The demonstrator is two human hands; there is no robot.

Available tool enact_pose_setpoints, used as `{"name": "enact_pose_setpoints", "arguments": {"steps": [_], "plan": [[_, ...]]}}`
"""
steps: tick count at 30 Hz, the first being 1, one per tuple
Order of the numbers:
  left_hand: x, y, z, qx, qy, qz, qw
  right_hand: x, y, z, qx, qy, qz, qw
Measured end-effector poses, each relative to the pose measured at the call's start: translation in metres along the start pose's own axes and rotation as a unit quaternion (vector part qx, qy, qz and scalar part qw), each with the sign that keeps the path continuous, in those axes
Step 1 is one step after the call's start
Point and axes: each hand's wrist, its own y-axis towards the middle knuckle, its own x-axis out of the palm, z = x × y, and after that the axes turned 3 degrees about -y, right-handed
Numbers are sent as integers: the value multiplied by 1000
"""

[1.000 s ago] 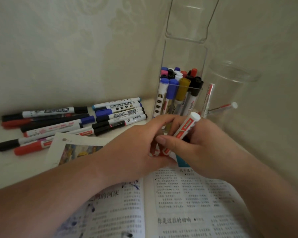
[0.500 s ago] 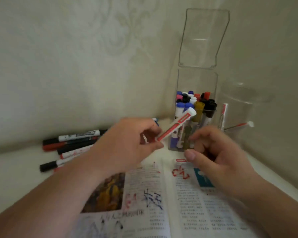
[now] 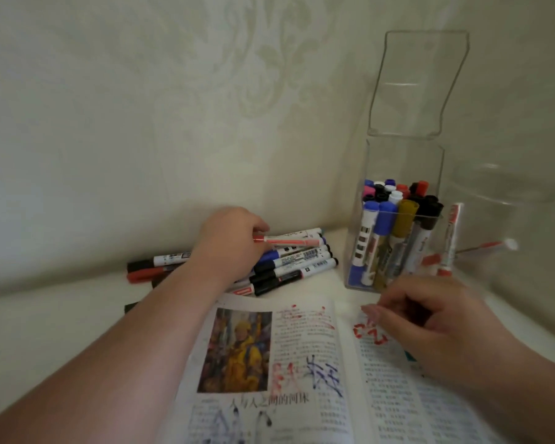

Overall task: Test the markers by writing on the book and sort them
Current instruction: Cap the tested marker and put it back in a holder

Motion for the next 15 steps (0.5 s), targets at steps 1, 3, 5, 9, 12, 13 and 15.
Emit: {"name": "enact_pose_setpoints", "arguments": {"steps": [1,3,5,9,12,13,15], "plan": [[1,-1,-1,3,4,9,1000,-2,0,-1,-5,-10,3,1000],[1,-3,-3,22,-10,38,999,-10,1,-6,-32,-28,32,999],[1,-5,-3,60,-42,64,995,-28,5,-16,-44,-37,102,993],[1,-15,15,159,-102,43,981,-96,33,-37,42,-42,270,961],[-6,-32,40,244,-133,14,960,-137,70,-47,159,-224,164,947],[-6,-39,46,269,-138,2,953,-142,82,-48,201,-284,102,932],[-6,-49,56,301,-131,-27,944,-143,106,-42,268,-337,-11,902]]}}
